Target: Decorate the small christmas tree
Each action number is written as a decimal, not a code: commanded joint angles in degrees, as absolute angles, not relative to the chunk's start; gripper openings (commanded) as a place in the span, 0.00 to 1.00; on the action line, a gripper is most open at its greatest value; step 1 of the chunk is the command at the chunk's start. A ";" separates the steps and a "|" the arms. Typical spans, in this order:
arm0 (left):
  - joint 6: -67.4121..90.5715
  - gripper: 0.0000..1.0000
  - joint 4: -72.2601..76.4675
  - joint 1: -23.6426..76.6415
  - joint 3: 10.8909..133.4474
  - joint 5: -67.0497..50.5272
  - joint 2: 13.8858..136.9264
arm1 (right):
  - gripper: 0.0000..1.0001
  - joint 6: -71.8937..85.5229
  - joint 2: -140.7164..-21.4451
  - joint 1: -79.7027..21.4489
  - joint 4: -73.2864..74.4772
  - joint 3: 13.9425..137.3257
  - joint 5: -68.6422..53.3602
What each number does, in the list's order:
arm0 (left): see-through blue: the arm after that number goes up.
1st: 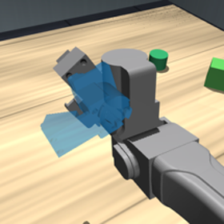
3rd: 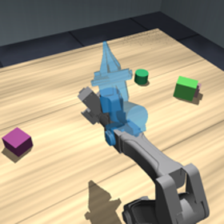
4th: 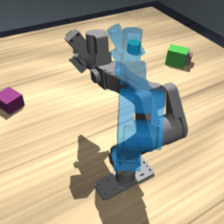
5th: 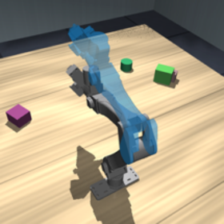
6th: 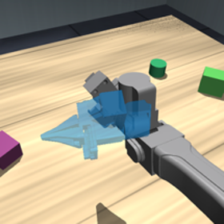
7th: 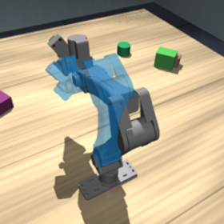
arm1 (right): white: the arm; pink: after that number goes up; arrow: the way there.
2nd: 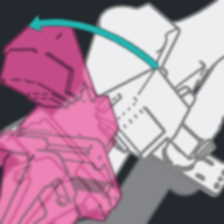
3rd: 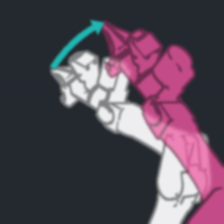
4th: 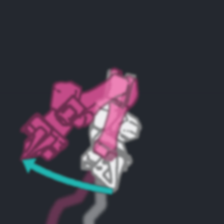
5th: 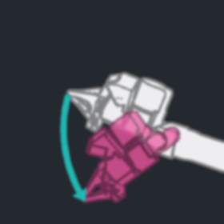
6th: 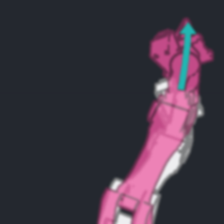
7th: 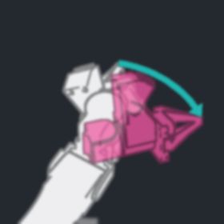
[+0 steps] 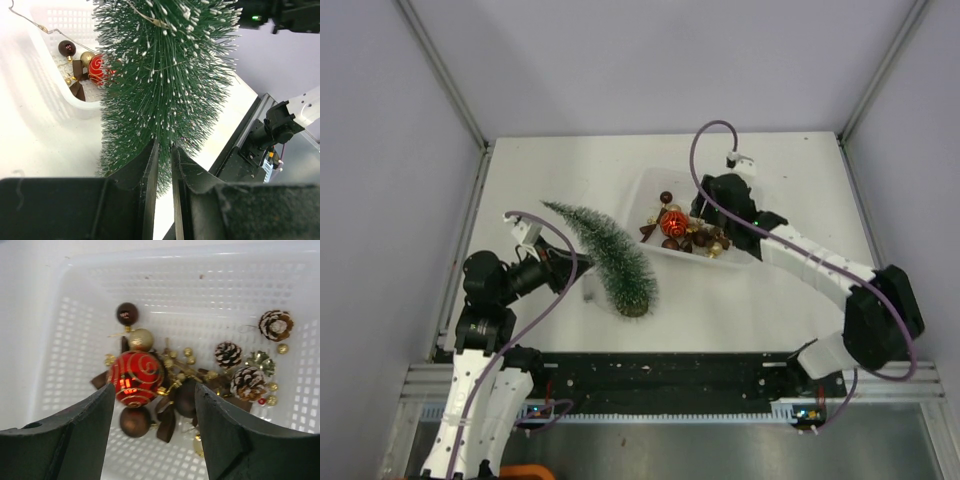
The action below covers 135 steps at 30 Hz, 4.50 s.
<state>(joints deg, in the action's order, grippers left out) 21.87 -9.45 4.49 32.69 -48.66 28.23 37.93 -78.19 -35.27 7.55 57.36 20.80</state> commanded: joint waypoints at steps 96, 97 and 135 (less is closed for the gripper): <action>13.71 0.19 -10.55 4.31 33.13 -50.89 27.16 | 0.10 51.42 -65.83 -50.80 -34.19 45.53 -6.95; 13.71 0.19 -10.46 4.31 33.13 -50.80 27.07 | 0.10 51.33 -66.35 -50.89 -35.06 45.27 -6.16; 13.98 0.17 -9.14 4.31 33.05 -51.24 26.81 | 0.02 50.54 -65.92 -54.05 -35.60 36.21 2.72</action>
